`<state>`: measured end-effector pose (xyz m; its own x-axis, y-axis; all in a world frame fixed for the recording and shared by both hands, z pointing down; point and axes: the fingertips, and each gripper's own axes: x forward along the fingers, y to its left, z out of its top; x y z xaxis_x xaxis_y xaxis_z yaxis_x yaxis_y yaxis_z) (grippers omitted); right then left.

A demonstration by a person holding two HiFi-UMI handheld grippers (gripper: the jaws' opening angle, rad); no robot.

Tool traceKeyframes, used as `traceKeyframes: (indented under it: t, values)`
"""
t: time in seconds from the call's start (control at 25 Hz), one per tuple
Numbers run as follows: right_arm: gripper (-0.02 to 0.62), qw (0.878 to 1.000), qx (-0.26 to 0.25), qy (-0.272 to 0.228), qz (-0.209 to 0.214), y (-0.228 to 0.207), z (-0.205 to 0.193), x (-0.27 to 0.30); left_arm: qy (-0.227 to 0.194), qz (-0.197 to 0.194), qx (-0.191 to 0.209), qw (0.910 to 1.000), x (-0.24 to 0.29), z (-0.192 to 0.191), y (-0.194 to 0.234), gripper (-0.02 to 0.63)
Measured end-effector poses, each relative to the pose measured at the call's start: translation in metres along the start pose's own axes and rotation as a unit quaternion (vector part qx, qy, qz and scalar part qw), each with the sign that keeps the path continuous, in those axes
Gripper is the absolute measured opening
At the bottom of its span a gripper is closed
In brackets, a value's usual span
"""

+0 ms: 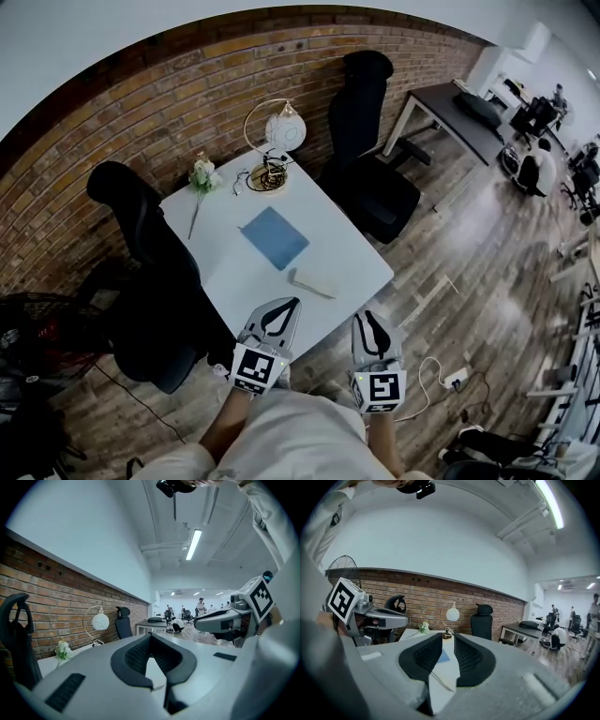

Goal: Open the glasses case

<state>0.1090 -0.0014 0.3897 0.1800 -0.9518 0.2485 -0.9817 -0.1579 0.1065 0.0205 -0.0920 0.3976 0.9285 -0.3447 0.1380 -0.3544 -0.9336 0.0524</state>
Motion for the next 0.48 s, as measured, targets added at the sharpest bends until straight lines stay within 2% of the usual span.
traceKeyframes:
  t: [0.24, 0.48]
  values:
    - [0.076, 1.000, 0.001, 0.007, 0.000, -0.010, -0.010, 0.009, 0.010, 0.001, -0.003, 0.9999, 0.009, -0.010, -0.002, 0.003]
    - [0.076, 0.999, 0.001, 0.013, 0.031, -0.023, -0.030, 0.026, 0.023, 0.026, 0.002, 0.9994, 0.028, -0.029, 0.000, 0.003]
